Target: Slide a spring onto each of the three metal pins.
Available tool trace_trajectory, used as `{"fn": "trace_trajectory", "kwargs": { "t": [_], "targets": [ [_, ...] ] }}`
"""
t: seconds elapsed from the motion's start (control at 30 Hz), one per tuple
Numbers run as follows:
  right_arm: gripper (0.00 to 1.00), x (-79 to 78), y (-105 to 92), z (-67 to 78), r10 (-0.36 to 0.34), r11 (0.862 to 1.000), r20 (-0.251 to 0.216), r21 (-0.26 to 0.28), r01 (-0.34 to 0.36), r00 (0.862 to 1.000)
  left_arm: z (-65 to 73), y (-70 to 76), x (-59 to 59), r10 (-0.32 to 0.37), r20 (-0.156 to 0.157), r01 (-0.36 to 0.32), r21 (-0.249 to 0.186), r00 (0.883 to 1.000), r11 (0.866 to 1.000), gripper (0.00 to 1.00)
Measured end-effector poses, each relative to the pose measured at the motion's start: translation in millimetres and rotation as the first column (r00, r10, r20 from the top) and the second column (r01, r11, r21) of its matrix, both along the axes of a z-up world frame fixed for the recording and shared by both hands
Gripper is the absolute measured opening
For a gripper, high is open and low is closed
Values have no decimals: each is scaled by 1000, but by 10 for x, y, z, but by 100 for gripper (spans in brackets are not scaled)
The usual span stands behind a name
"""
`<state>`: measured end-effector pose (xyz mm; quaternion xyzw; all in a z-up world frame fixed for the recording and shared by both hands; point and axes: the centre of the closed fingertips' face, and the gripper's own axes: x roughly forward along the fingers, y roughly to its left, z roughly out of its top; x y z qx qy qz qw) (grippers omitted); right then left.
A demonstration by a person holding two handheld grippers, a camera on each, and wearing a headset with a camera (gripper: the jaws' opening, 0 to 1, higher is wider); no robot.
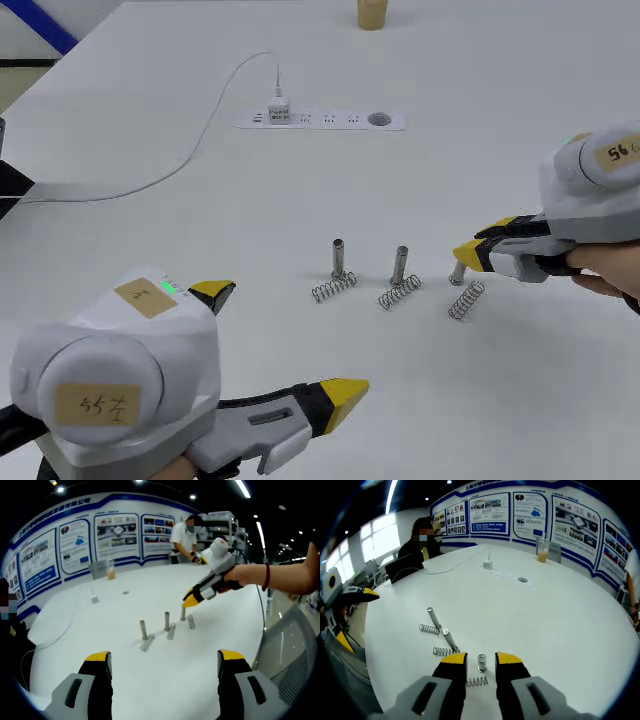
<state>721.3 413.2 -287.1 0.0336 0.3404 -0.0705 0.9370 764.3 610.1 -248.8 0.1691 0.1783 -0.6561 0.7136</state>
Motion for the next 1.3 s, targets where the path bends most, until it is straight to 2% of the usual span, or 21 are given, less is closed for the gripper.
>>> {"fn": "trace_trajectory", "kwargs": {
  "t": [0.1, 0.37, 0.63, 0.83, 1.03, 1.3],
  "targets": [
    [24, 3, 22, 83, -8, 1000, 37, 17, 7, 999, 13, -20, 47, 9, 2, -9, -4, 1000, 1000, 87],
    [31, 5, 90, 299, 17, 1000, 118, 10, -18, 993, -16, -59, 167, 17, 8, -17, 5, 1000, 1000, 81],
    [41, -10, 217, 431, 50, 998, 181, 36, -58, 982, -80, -133, 284, -3, 22, 2, 17, 1000, 1000, 73],
    [45, -44, 288, 476, 66, 996, 200, 42, -76, 978, -147, -202, 373, -29, 42, 27, 29, 999, 999, 66],
    [46, -82, 356, 500, 81, 995, 227, 37, -92, 971, -274, -286, 438, -65, 57, 63, 37, 996, 997, 58],
    [51, -153, 432, 479, 81, 993, 245, 60, -99, 966, -431, -398, 463, -106, 44, 104, 58, 993, 993, 56]
  ]
}}
